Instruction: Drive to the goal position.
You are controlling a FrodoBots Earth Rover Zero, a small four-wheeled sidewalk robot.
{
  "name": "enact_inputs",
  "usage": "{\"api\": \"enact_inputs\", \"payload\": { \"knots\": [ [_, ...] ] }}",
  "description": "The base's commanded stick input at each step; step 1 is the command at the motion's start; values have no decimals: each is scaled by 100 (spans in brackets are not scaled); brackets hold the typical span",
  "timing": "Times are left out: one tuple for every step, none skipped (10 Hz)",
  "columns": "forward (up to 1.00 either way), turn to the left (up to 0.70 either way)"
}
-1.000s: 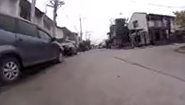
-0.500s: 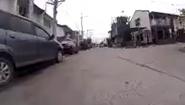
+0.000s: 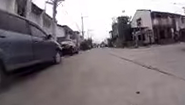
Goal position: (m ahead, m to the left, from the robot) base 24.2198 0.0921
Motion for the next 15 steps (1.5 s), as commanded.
{"api": "enact_inputs", "payload": {
  "knots": [
    [70,0],
    [70,0],
    [70,0],
    [70,0],
    [70,0],
    [70,0],
    [70,0],
    [70,0],
    [70,0],
    [70,0],
    [70,0],
    [70,0],
    [70,0],
    [70,0],
    [70,0]
  ]
}}
